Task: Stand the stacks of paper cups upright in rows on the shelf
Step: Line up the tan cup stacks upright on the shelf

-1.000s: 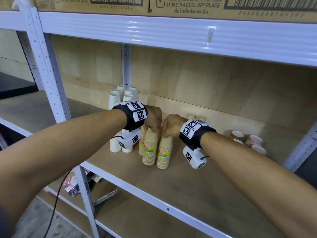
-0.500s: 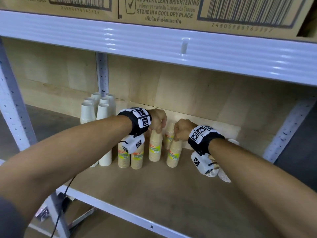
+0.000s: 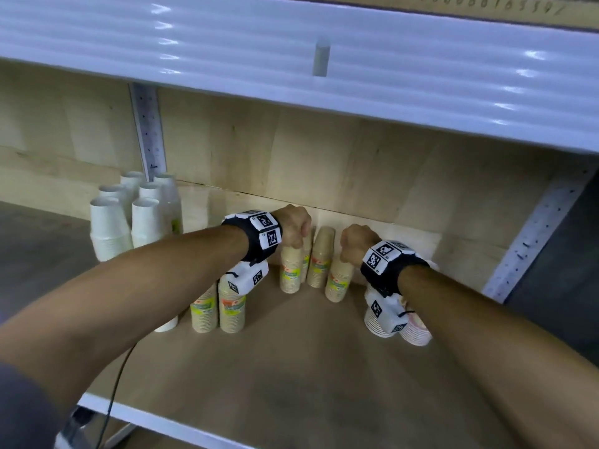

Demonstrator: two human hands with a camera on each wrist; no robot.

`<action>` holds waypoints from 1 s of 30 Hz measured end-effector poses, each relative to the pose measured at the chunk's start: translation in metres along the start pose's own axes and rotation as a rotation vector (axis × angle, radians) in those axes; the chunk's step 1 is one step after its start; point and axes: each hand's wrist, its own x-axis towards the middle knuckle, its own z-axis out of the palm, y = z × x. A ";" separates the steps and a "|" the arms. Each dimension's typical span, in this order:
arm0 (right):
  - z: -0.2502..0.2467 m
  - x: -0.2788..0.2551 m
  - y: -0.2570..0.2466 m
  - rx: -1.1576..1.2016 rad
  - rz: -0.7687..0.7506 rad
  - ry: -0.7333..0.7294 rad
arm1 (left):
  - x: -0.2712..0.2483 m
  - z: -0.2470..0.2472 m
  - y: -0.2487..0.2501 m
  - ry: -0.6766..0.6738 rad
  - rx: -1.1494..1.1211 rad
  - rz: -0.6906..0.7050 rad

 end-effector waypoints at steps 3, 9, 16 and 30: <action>0.002 0.010 0.008 0.009 -0.003 0.017 | 0.011 0.004 0.003 -0.014 -0.008 0.006; -0.001 0.029 0.011 -0.002 0.003 0.042 | 0.023 0.007 0.006 -0.044 -0.024 0.028; 0.001 0.040 0.009 0.000 -0.007 0.066 | 0.031 0.011 0.003 -0.056 -0.050 0.011; 0.009 0.044 0.016 -0.001 -0.051 0.127 | 0.032 0.010 0.000 -0.093 -0.095 -0.019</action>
